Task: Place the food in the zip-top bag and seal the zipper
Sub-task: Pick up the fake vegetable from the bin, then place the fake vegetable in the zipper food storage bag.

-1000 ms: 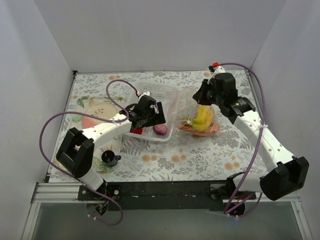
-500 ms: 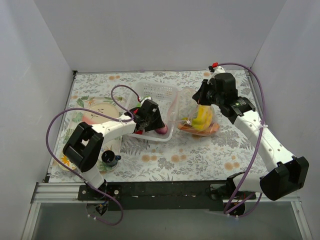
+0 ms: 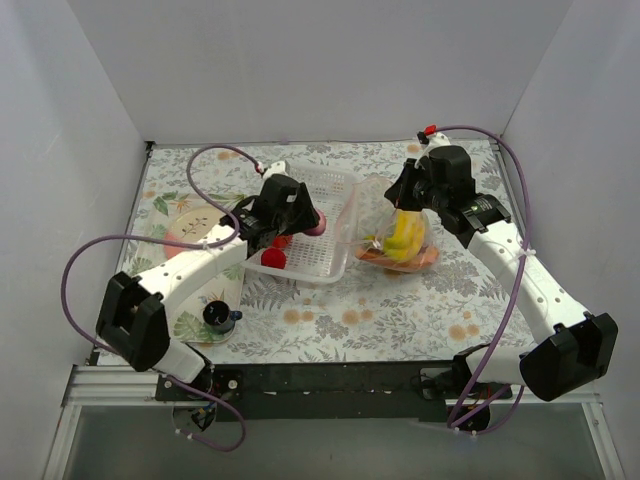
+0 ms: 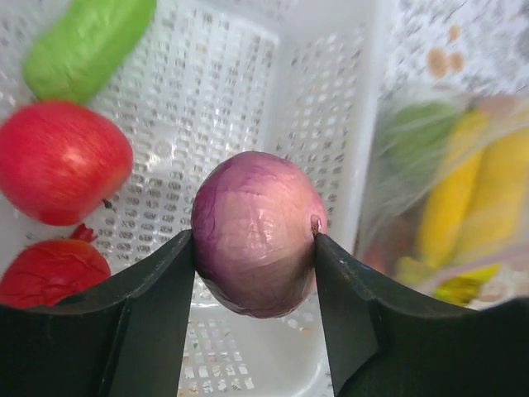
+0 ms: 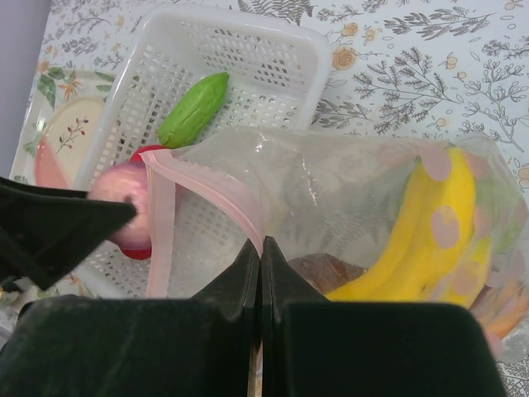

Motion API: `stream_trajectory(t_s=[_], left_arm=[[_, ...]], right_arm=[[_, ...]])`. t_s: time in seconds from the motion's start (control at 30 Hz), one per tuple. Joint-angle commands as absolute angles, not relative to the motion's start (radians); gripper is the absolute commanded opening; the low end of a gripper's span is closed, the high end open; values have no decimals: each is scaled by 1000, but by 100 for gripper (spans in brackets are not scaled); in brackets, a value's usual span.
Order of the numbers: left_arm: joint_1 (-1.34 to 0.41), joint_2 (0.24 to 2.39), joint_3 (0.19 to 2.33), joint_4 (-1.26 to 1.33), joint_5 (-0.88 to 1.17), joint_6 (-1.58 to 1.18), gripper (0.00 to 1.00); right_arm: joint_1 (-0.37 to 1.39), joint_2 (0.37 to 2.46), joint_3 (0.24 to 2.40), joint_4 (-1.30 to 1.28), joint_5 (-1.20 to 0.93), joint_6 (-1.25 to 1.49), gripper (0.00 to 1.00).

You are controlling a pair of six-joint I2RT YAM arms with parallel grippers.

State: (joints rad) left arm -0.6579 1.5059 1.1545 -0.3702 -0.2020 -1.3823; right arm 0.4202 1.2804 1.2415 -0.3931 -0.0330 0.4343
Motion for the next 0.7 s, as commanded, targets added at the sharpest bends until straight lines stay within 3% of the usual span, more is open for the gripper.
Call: stream_trajectory(t_s=[0.0, 0.5, 0.63, 0.67], left_arm=[[-644, 1385, 1252, -439, -259, -1325, 15], [-788, 1495, 1462, -413, -113, -1387, 15], [-813, 1583, 1511, -393, -103, -1404, 19], [-813, 1607, 1523, -385, -104, -1405, 26]], right_arm=[[422, 1285, 1307, -376, -40, 436, 1], [448, 1325, 1373, -436, -5, 446, 1], [452, 1330, 1390, -449, -5, 451, 1], [453, 1328, 1396, -452, -5, 459, 1]])
